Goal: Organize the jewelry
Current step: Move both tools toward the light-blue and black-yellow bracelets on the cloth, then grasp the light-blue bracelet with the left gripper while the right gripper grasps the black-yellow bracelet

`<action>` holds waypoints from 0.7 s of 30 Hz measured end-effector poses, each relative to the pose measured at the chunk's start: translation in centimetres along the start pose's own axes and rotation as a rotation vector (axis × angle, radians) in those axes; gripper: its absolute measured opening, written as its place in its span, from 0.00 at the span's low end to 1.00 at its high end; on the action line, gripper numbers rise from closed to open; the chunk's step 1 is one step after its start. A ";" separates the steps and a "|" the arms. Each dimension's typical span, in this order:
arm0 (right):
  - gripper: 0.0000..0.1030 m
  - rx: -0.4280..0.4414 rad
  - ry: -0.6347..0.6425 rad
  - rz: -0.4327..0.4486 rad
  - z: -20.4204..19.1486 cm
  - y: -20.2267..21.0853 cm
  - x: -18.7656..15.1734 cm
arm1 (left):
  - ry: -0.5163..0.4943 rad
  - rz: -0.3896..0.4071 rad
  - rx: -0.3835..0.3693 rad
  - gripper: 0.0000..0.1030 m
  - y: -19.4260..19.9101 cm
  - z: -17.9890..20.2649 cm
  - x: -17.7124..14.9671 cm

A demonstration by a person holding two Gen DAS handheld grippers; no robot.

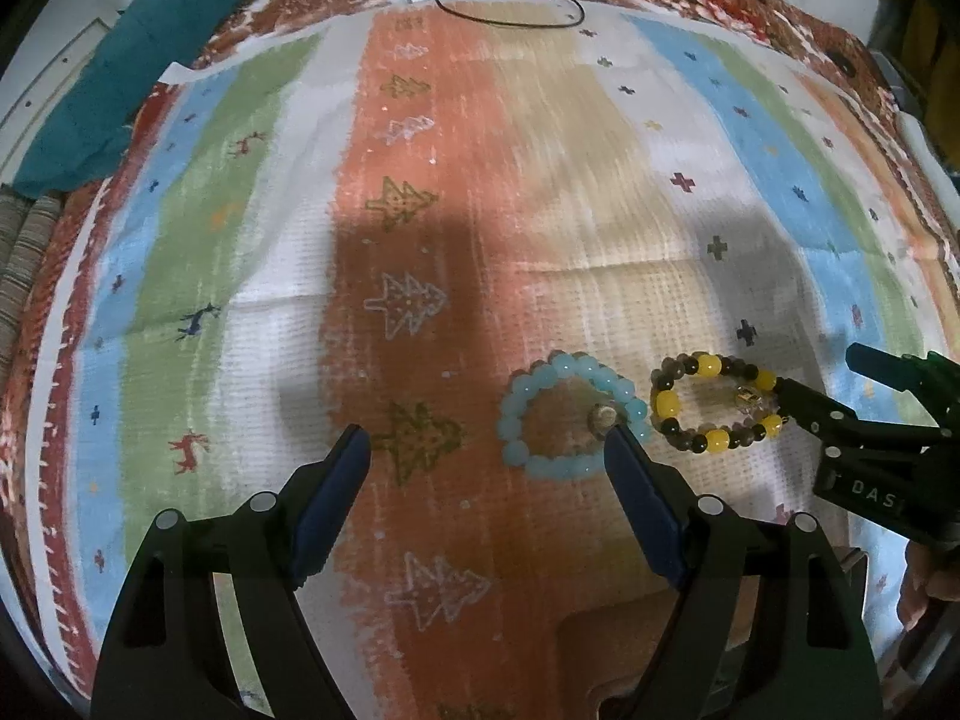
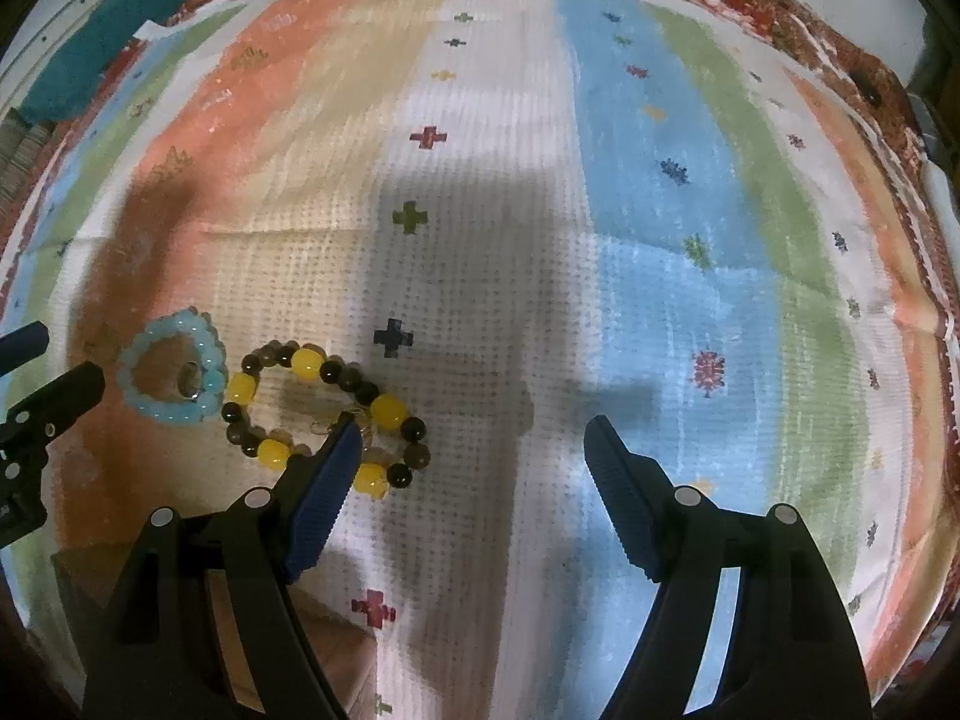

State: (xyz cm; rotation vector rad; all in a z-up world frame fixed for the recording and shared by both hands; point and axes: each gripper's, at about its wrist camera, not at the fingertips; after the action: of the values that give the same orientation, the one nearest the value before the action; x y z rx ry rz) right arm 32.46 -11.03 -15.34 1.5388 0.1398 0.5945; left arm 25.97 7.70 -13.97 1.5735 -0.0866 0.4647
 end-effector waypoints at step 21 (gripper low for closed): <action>0.72 -0.022 0.025 -0.017 0.5 -2.9 1.7 | -0.029 -0.057 0.025 0.56 -5.0 -0.4 1.0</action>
State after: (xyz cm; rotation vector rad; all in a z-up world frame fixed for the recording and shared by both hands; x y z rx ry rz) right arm 34.87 -10.51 -17.64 1.5077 0.1643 0.6003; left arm 28.47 8.63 -18.36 1.6030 -0.0588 0.3998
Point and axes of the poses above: each gripper's, at about its wrist camera, not at the fingertips, and y roughly against the way its jaws point, z to its right, x to its top, and after that the axes turned 2 degrees about y, right-handed
